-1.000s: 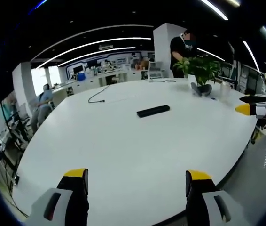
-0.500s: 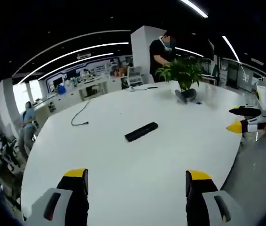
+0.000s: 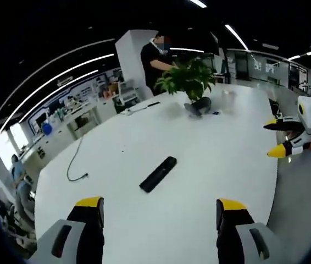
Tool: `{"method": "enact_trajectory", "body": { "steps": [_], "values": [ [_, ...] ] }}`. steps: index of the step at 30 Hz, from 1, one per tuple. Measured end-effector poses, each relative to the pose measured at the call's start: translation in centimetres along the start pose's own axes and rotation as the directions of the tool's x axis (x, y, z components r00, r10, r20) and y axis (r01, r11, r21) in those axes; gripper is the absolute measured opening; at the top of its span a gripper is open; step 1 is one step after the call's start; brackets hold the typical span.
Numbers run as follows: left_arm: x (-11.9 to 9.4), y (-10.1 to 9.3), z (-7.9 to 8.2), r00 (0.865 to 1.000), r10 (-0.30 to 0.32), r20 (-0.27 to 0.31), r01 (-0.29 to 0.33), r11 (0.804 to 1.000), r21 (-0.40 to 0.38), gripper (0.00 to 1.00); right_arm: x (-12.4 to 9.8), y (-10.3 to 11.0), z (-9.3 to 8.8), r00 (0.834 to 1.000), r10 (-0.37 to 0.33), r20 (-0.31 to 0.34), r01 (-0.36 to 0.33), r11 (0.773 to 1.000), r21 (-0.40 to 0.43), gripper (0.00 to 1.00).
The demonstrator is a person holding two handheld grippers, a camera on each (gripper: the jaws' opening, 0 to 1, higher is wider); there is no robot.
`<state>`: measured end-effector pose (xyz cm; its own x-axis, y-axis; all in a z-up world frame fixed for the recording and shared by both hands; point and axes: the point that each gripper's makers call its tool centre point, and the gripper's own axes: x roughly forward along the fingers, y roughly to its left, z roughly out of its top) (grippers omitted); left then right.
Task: Press the specified remote control buttons in sequence, fully releasing each button before pressing the next.
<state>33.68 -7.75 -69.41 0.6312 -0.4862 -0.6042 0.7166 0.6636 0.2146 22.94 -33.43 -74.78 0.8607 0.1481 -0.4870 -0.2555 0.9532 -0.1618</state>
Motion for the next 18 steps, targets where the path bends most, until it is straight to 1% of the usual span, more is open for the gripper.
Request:
{"method": "enact_trajectory", "body": {
  "steps": [3,4,6,7,9,10,12,13,15,16,18],
  "values": [
    [1.1,0.0,0.4,0.999,-0.045,-0.029,0.046,0.997,0.057,0.86,0.0,-0.1,-0.1,1.000,-0.001,-0.007,0.001,1.000,0.005,0.61],
    [1.6,-0.1,0.2,0.996,-0.070,-0.060,0.075,0.994,0.081,0.84,0.0,-0.1,-0.2,1.000,0.000,-0.009,0.000,1.000,0.005,0.61],
    [2.4,0.1,-0.3,0.991,-0.080,-0.110,0.090,0.992,0.085,0.80,0.1,0.0,-0.3,1.000,0.002,-0.016,-0.002,1.000,0.000,0.61],
    [3.0,0.1,-0.5,0.986,-0.099,-0.132,0.113,0.989,0.098,0.80,0.1,0.1,-0.2,1.000,0.003,-0.016,-0.003,1.000,-0.002,0.61],
    [3.9,0.1,-0.6,0.980,-0.131,-0.148,0.147,0.983,0.107,0.79,0.2,0.1,-0.3,1.000,0.004,-0.022,-0.004,1.000,-0.007,0.61],
    [4.1,0.2,-0.5,0.979,-0.138,-0.150,0.154,0.982,0.105,0.79,0.2,0.1,-0.4,1.000,0.004,-0.025,-0.004,1.000,-0.009,0.61],
    [4.7,0.0,-0.6,0.969,-0.173,-0.173,0.196,0.973,0.120,0.79,0.3,0.1,-0.5,1.000,0.004,-0.029,-0.004,1.000,-0.008,0.61],
    [5.0,0.0,-0.8,0.961,-0.197,-0.193,0.223,0.967,0.123,0.78,0.3,0.1,-0.5,1.000,0.004,-0.030,-0.004,1.000,-0.007,0.61],
    [5.6,0.0,-0.8,0.958,-0.212,-0.195,0.237,0.965,0.114,0.78,0.3,0.2,-0.7,0.999,0.008,-0.042,-0.008,1.000,-0.009,0.61],
    [5.9,-0.1,-0.9,0.952,-0.233,-0.197,0.257,0.961,0.106,0.78,0.4,0.3,-0.7,0.999,0.013,-0.045,-0.013,1.000,-0.011,0.61],
    [6.5,-0.2,-1.0,0.945,-0.252,-0.207,0.282,0.950,0.132,0.78,0.4,0.5,-0.8,0.999,0.019,-0.046,-0.019,1.000,-0.018,0.61]
  ]
}}
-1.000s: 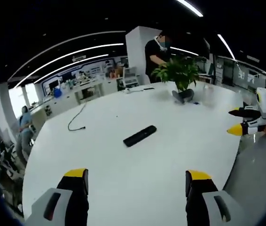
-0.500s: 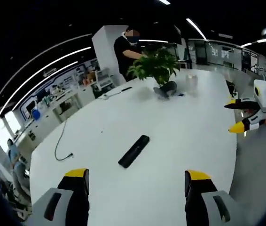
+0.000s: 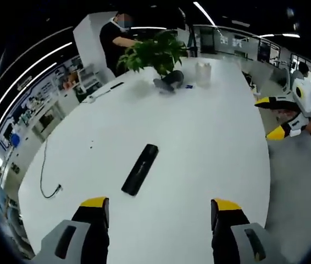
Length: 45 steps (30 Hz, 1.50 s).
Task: Press the specified remote control buttons in sequence, fully releasing each button before pressing the next.
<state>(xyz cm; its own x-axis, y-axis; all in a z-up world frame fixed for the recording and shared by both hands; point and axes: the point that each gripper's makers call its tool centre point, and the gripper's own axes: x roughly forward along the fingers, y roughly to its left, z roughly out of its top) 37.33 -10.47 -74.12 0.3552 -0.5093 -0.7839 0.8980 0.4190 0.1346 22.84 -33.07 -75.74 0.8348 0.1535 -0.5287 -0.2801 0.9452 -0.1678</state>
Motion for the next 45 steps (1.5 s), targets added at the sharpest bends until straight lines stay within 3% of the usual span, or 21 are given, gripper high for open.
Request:
{"method": "enact_trajectory", "body": {
  "steps": [4,11,14,15,26,33,42,45],
  "values": [
    [1.2,0.6,-0.5,0.999,-0.015,-0.036,0.016,0.999,0.050,0.75,0.1,0.1,-0.1,1.000,0.004,-0.005,-0.004,1.000,-0.007,0.61],
    [3.7,2.1,-0.8,0.998,-0.048,-0.044,0.052,0.994,0.101,0.68,0.2,-0.1,-0.3,1.000,-0.001,-0.018,0.001,1.000,-0.002,0.60],
    [4.9,3.4,-1.6,0.996,-0.019,-0.085,0.032,0.988,0.149,0.63,0.3,0.0,-0.5,1.000,0.001,-0.025,-0.001,1.000,0.000,0.60],
    [5.5,3.5,-1.6,0.997,-0.028,-0.075,0.039,0.988,0.149,0.60,0.3,0.0,-0.6,0.999,0.001,-0.032,-0.001,1.000,-0.004,0.60],
    [8.5,4.9,-1.8,0.993,-0.088,-0.079,0.093,0.994,0.062,0.55,0.5,-0.2,-1.1,0.998,-0.015,-0.063,0.014,1.000,-0.011,0.60],
    [10.0,6.9,-1.8,0.994,-0.097,-0.045,0.097,0.995,0.001,0.54,0.6,-0.4,-1.5,0.996,-0.024,-0.083,0.023,1.000,-0.013,0.59],
    [11.9,6.8,-2.2,0.990,-0.134,-0.045,0.134,0.991,-0.009,0.51,0.9,-0.5,-1.8,0.994,-0.028,-0.105,0.027,1.000,-0.013,0.59],
    [12.6,6.6,-2.7,0.988,-0.145,-0.055,0.143,0.989,-0.044,0.49,0.9,-0.7,-1.9,0.993,-0.032,-0.110,0.031,0.999,-0.006,0.59]
  ]
}}
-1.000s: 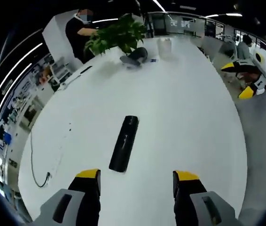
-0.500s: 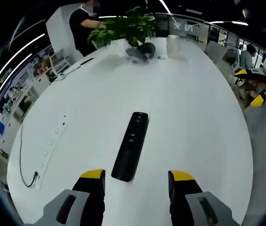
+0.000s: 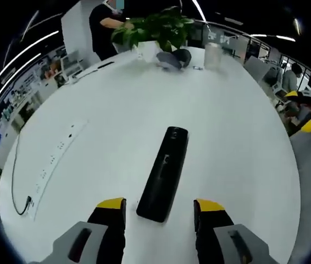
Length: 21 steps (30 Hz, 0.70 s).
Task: Press the specified remote control buttons in sequence, fully releasing each button before pressing the next.
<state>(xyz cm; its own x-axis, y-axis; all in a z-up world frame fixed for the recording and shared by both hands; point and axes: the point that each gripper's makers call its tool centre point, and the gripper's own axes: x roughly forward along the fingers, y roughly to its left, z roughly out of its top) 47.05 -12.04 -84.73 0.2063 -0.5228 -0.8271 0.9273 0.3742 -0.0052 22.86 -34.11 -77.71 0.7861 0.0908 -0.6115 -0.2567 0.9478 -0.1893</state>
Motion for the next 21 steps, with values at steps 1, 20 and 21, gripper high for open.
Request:
{"method": "enact_trajectory", "body": {
  "steps": [1,20,21],
  "values": [
    [0.2,0.0,-0.2,1.000,-0.003,-0.003,0.003,1.000,0.000,0.49,0.0,0.0,-0.1,1.000,-0.001,-0.003,0.001,1.000,0.000,0.58],
    [1.0,0.5,-0.8,0.997,-0.031,-0.067,0.036,0.997,0.068,0.26,0.2,0.2,-0.4,1.000,0.005,-0.024,-0.006,1.000,-0.018,0.57],
    [1.0,0.4,-0.7,0.997,-0.034,-0.068,0.038,0.997,0.069,0.26,0.2,0.2,-0.4,1.000,0.005,-0.024,-0.005,1.000,-0.019,0.57]
  ]
}}
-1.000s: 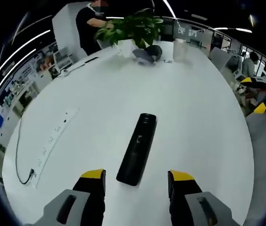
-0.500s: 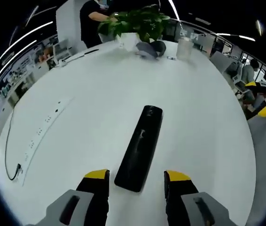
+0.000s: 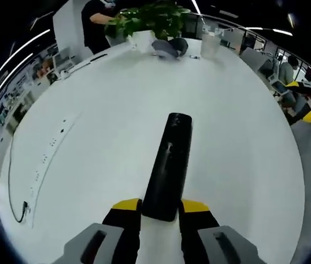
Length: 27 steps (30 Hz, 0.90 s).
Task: Press the specified remote control buttons in sequence, fully releasing each button before pressing the next.
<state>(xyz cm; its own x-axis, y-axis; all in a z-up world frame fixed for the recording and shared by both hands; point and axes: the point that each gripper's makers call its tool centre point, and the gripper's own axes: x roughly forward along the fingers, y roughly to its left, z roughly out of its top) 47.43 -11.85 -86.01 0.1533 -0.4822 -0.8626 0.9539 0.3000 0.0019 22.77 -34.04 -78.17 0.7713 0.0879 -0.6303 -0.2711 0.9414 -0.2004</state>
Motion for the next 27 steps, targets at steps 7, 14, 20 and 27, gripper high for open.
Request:
{"method": "enact_trajectory", "body": {
  "steps": [7,14,20,27],
  "values": [
    [0.1,-0.3,0.0,0.999,0.018,-0.032,-0.018,1.000,0.011,0.23,-0.3,-0.1,0.4,1.000,-0.001,0.027,0.000,1.000,0.019,0.57],
    [0.0,-0.2,-0.4,0.999,0.016,-0.048,-0.016,1.000,0.009,0.22,-0.4,0.0,0.6,0.999,0.001,0.041,-0.002,1.000,0.021,0.56],
    [0.1,-0.4,-0.7,0.998,0.009,-0.069,-0.008,1.000,0.018,0.22,-0.5,0.0,0.7,0.999,0.005,0.047,-0.007,1.000,0.031,0.54],
    [0.1,-1.5,-1.0,0.995,0.001,-0.099,0.003,0.999,0.044,0.22,-0.8,-0.2,1.0,0.998,-0.001,0.063,-0.001,0.999,0.039,0.53]
  ]
}}
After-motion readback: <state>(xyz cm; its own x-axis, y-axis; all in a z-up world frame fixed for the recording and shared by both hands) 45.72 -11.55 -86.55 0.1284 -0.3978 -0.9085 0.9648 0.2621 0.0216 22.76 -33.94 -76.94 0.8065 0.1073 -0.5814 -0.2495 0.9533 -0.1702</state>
